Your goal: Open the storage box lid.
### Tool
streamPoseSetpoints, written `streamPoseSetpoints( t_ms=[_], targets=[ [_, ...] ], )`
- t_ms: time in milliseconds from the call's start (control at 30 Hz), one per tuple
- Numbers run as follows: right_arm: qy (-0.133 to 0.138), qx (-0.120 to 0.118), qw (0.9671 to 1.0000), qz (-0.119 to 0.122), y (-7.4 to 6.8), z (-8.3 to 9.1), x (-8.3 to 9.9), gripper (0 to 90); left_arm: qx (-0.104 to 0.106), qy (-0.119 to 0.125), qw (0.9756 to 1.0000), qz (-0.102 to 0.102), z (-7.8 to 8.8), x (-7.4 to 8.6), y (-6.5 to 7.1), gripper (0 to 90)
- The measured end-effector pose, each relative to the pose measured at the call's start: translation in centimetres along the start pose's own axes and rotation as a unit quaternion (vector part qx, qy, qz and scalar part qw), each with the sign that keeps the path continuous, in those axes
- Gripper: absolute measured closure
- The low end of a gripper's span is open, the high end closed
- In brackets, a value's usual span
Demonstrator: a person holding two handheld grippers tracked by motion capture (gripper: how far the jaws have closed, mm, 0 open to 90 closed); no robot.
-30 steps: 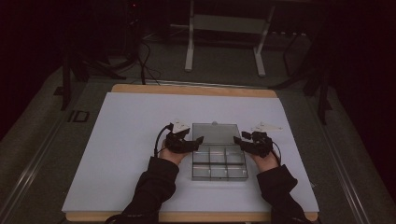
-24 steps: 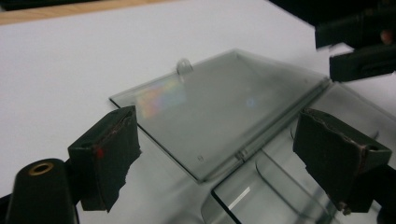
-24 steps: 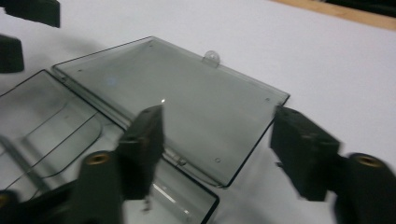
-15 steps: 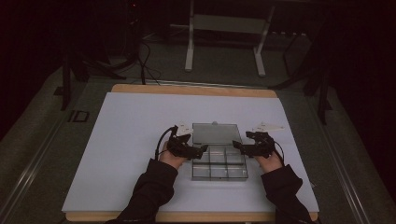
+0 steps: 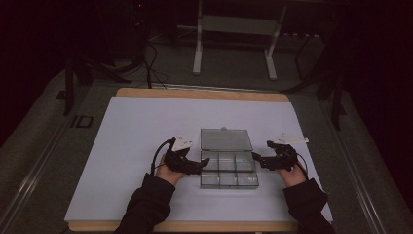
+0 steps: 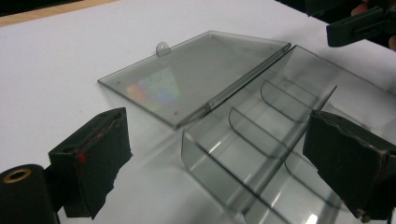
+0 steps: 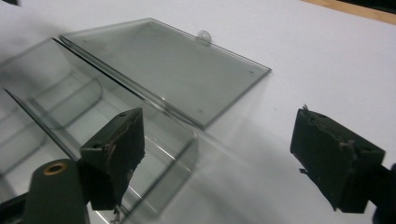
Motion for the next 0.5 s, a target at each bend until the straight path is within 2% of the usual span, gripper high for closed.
streamPoseSetpoints(
  t_ms=[167,400,500],
  targets=[
    [-0.001,-0.001,1.0,0.001,0.2,0.6,0.8,17.2,-0.005,-0.008,0.9999,-0.006,1.0,1.1,0.1,8.8],
    [-0.003,0.002,1.0,0.002,0.5,1.5,2.0,17.2,-0.004,-0.013,0.9999,0.003,2.1,2.5,0.0,8.8],
    [-0.005,0.003,1.0,0.002,0.5,1.8,2.5,17.2,-0.007,-0.014,0.9999,-0.001,2.6,2.9,0.1,8.8]
  ],
)
Point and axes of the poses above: each handheld gripper's, and its own axes: z roughly backward along the jaws, x roughly out of its underside, y roughly to its right, the point moved 3 cm from there along -z, roughly forward along the jaws, and after that the axes turned 3 degrees about x, right-handed, at the moved point
